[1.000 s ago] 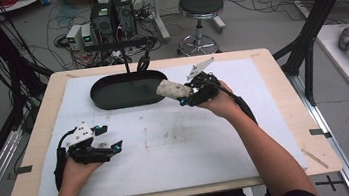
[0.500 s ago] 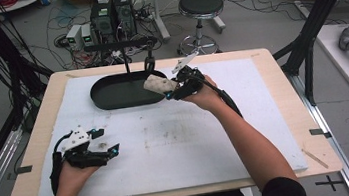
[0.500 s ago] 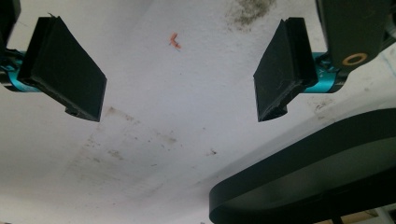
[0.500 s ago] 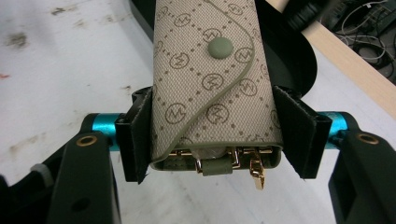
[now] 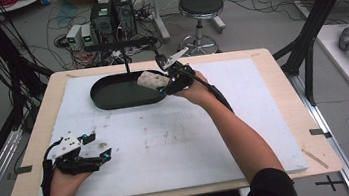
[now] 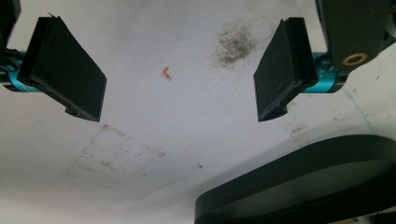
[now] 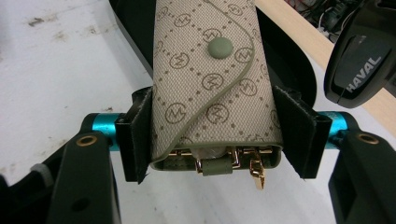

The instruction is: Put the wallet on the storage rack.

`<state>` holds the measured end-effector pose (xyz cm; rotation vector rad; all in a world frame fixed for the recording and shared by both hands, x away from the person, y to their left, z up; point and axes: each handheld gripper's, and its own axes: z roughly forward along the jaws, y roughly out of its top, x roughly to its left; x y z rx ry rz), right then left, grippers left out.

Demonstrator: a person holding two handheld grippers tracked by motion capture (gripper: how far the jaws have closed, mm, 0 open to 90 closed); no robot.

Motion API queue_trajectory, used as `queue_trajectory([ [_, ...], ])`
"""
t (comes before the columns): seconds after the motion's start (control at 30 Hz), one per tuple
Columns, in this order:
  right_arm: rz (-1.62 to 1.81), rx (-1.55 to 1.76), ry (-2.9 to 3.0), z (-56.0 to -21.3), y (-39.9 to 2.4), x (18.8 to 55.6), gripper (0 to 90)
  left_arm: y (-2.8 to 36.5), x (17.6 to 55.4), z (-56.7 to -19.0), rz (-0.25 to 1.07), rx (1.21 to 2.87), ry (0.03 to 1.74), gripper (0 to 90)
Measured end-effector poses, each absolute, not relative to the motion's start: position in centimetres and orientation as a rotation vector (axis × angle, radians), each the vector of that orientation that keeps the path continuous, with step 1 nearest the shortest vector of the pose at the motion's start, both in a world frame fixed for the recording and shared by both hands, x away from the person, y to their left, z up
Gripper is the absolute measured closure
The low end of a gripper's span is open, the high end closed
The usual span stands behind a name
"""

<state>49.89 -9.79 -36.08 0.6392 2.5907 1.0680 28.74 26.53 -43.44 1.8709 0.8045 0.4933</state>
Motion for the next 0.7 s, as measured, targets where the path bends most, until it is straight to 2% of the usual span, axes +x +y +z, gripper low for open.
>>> queue_trajectory([
  [0.7, 0.946, 0.609, 2.643, -38.1, -2.3, 54.1, 35.4, 28.5, 26.9, -43.6, 0.523, 1.849, 0.865, 17.0],
])
